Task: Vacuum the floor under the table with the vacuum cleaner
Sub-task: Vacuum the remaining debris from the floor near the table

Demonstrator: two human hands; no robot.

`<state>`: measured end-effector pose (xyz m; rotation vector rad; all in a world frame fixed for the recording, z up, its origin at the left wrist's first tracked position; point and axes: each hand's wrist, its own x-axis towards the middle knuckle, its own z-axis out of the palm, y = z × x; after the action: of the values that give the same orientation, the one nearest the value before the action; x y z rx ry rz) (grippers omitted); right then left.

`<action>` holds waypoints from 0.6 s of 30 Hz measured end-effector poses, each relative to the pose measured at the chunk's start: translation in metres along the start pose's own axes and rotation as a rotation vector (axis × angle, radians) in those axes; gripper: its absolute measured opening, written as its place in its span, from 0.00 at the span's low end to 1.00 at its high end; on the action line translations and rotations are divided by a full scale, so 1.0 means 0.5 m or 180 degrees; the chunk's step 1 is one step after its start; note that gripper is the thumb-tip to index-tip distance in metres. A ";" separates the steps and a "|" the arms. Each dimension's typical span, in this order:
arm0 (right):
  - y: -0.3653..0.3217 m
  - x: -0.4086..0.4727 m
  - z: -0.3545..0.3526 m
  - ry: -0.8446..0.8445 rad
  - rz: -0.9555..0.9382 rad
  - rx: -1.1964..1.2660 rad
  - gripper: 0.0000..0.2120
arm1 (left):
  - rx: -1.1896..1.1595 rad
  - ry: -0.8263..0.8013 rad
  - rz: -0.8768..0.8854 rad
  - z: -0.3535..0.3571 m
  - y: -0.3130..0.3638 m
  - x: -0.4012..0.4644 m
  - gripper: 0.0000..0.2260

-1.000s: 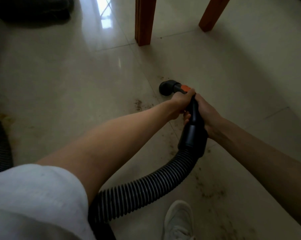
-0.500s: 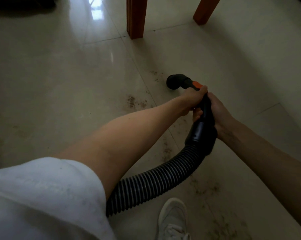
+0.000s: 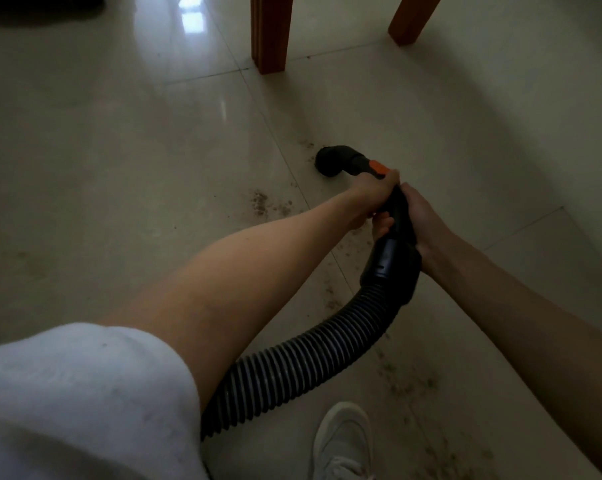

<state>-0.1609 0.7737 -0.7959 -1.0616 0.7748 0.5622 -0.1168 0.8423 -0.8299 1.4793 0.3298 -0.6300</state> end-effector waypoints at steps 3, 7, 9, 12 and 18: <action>-0.001 0.013 0.009 -0.0006 -0.0034 0.0024 0.21 | -0.0053 0.0006 0.0017 -0.009 0.004 0.008 0.13; -0.004 0.031 0.018 0.0140 -0.0186 0.0084 0.20 | 0.0040 -0.0029 -0.0062 -0.016 0.019 0.014 0.15; -0.008 0.032 0.021 0.0081 -0.0181 0.0065 0.20 | 0.0043 -0.0064 -0.0087 -0.018 0.023 0.020 0.15; -0.022 0.024 0.022 -0.0081 -0.0048 -0.0096 0.20 | -0.0008 0.0080 -0.0031 -0.020 0.018 0.026 0.14; -0.024 0.018 0.024 -0.0179 0.0087 -0.0342 0.22 | -0.0141 0.0269 -0.0013 -0.029 0.009 0.030 0.13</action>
<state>-0.1431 0.7805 -0.7933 -1.1305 0.7170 0.6602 -0.0999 0.8535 -0.8362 1.4657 0.4099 -0.5610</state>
